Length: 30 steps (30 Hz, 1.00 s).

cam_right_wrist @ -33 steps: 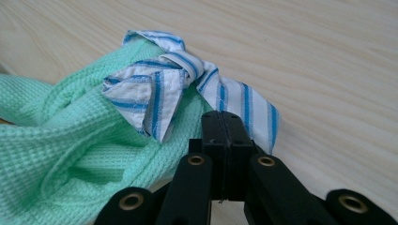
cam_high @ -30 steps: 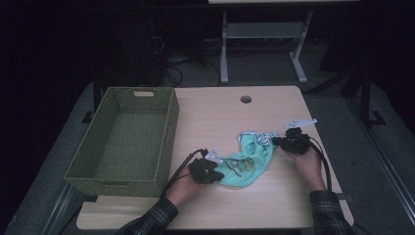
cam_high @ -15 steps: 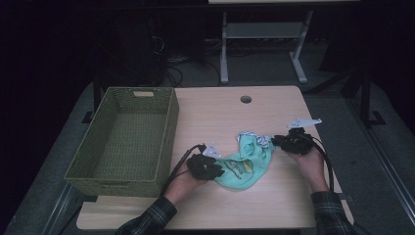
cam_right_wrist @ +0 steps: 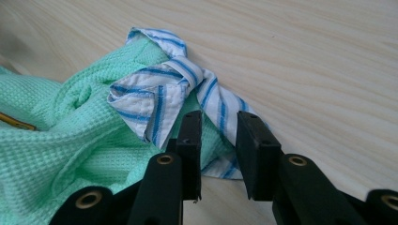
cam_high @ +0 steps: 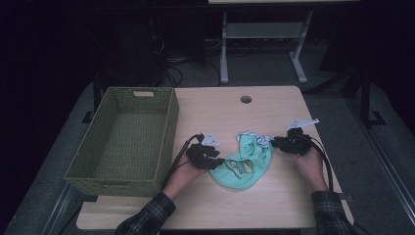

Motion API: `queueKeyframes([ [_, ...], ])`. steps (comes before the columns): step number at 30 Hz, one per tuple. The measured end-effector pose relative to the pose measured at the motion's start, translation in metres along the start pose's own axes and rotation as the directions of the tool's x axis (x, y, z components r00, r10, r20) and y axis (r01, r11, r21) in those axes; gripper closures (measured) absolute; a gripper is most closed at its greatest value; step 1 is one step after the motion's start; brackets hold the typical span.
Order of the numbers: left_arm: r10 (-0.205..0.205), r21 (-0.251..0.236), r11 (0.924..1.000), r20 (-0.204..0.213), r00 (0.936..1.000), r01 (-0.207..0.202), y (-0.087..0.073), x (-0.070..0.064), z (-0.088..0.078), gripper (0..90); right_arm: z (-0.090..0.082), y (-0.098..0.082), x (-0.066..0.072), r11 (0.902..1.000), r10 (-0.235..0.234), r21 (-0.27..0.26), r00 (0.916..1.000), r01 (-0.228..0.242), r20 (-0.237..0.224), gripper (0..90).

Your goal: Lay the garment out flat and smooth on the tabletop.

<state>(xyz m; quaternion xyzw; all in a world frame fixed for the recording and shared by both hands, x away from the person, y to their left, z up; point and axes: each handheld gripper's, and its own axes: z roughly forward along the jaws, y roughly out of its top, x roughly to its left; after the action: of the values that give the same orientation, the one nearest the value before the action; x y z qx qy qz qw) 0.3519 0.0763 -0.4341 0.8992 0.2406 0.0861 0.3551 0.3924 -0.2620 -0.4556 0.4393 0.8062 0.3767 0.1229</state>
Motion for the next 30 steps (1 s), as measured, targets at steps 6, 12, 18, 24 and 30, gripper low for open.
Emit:
queueKeyframes([
  [6,0.009,0.028,0.9996,-0.013,0.9999,-0.008,-0.002,0.004,0.012,67.5,0.011,-0.002,0.0,0.9996,0.005,0.026,1.0,-0.005,-0.005,71.4],
  [12,0.004,0.046,0.9989,-0.015,0.9999,-0.003,-0.002,0.005,0.016,86.4,0.015,-0.003,-0.001,0.9989,0.0,0.046,1.0,0.001,-0.009,82.3],
  [18,-0.019,0.006,0.9998,-0.039,0.9991,0.019,0.0,0.005,0.009,87.5,0.013,-0.002,0.002,0.9987,-0.012,0.049,0.9999,0.012,-0.006,88.9],
  [24,-0.052,-0.028,0.9983,-0.063,0.9966,0.051,-0.001,0.009,-0.002,87.7,0.007,-0.001,0.0,0.9991,-0.012,0.04,0.9999,0.012,0.002,89.7],
  [30,-0.076,-0.014,0.9971,-0.099,0.9922,0.075,-0.006,0.013,-0.006,88.0,0.0,-0.002,-0.005,0.9994,-0.018,0.031,0.9988,0.016,0.047,90.0],
])
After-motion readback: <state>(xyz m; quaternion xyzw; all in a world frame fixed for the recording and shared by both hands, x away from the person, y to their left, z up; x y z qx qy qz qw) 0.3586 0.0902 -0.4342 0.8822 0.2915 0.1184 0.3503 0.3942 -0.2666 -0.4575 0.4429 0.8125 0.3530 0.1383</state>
